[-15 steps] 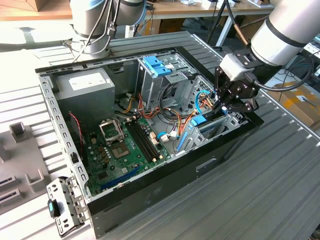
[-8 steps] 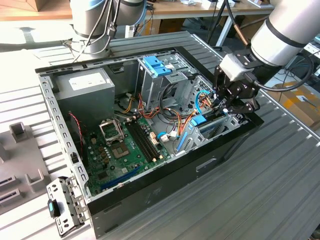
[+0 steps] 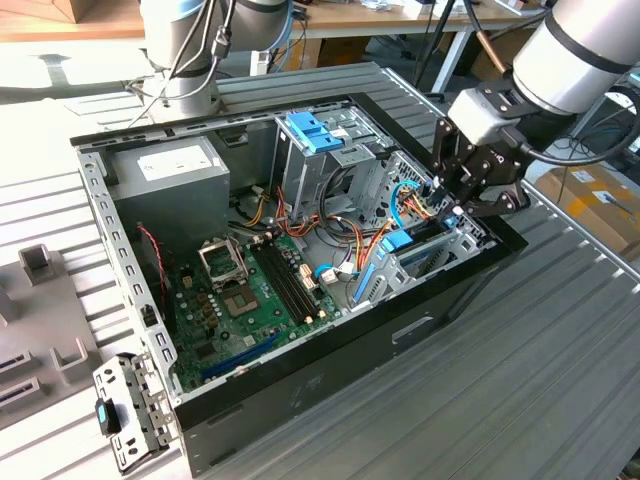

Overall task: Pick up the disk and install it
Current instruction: 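Insert the first disk wire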

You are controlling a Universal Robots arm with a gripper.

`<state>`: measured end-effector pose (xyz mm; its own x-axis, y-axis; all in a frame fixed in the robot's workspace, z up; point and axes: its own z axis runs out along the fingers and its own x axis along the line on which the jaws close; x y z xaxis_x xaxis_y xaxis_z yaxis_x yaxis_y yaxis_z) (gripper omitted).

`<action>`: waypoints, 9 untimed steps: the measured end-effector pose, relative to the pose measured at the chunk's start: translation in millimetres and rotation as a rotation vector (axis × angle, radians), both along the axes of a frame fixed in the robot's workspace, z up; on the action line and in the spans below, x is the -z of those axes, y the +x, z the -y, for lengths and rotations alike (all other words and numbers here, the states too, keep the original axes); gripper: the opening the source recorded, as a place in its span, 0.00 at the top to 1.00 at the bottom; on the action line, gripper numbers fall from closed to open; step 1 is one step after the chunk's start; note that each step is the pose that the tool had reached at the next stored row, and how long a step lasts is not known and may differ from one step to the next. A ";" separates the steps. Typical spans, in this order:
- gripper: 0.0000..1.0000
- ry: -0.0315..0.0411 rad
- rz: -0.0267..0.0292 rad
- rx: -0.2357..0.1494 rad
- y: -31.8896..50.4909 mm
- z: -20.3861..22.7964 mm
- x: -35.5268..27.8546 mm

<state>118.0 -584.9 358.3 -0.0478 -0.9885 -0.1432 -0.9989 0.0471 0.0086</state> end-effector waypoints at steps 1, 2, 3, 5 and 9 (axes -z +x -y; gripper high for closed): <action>0.70 0.0003 0.0000 0.000 0.0 -0.9 -0.1; 0.71 0.0009 -0.0001 0.000 0.0 -2.2 0.0; 0.71 0.0013 -0.0003 0.000 0.0 -3.0 0.2; 0.89 0.0012 -0.0041 0.000 0.1 -5.5 2.1; 0.89 0.0012 -0.0114 0.000 0.6 -6.9 6.1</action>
<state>118.6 -577.9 352.3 -0.0495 -0.9884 -0.1439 -0.9987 0.0471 0.0200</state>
